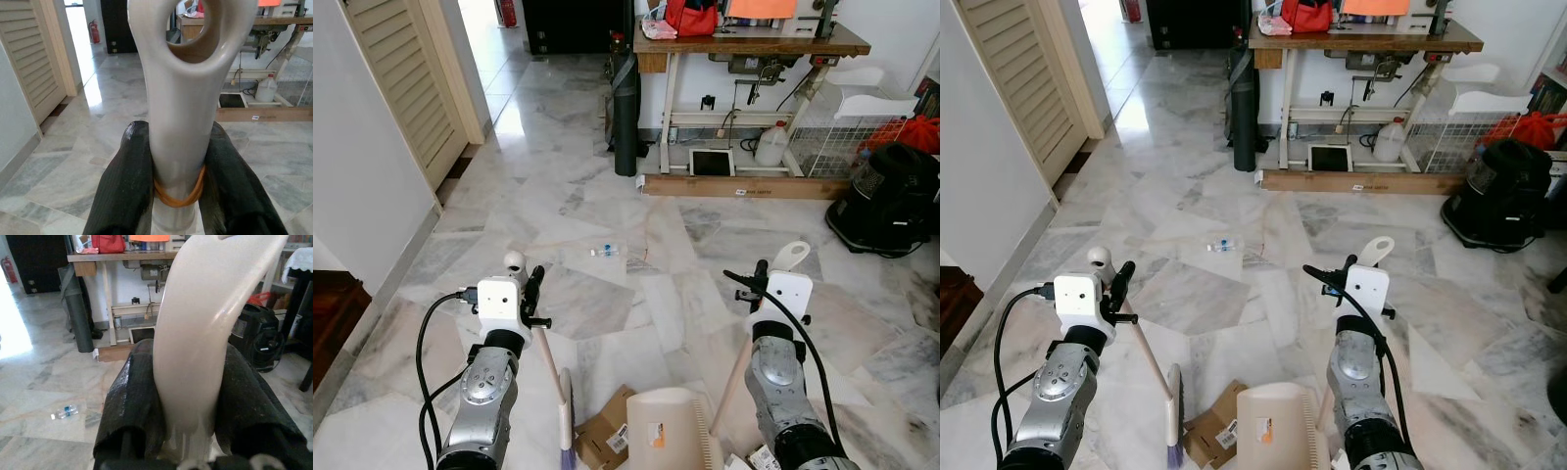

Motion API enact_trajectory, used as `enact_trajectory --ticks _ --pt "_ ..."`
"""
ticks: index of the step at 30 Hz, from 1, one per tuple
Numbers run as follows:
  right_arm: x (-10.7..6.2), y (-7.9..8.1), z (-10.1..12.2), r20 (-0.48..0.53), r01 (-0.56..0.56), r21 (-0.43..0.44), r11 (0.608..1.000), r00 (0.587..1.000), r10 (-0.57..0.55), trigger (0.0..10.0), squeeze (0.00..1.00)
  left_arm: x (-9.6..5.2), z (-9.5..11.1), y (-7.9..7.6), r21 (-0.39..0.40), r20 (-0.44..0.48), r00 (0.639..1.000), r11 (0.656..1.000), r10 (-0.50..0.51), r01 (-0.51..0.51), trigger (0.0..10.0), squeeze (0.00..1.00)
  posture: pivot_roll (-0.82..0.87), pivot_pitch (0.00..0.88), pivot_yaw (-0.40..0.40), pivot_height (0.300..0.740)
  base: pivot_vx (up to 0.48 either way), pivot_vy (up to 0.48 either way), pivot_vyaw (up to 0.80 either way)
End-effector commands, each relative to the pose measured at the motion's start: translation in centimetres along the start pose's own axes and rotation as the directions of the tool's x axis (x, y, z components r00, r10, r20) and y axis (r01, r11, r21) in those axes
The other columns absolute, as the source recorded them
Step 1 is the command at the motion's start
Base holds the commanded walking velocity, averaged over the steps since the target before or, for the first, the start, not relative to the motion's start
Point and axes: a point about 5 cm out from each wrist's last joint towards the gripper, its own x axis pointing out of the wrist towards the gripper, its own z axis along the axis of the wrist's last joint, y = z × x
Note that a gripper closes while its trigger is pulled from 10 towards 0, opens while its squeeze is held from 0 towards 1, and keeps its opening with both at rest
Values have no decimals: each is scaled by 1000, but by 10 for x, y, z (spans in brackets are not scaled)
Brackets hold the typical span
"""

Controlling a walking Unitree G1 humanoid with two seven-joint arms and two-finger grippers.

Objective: Sweep floor

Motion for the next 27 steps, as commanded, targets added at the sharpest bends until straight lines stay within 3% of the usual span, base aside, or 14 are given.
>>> enact_trajectory --ticks 1,27 --pt "6 4 12 52 -10 22 1000 999 9 10000 0 5 12 -1 17 51 999 1000 -10 10 10000 0 89 0 23 740 274 0 0" --pt "5 4 12 59 -24 21 999 998 22 10000 0 5 11 -1 17 48 999 1000 -8 7 10000 0 88 0 21 740 222 0 0"
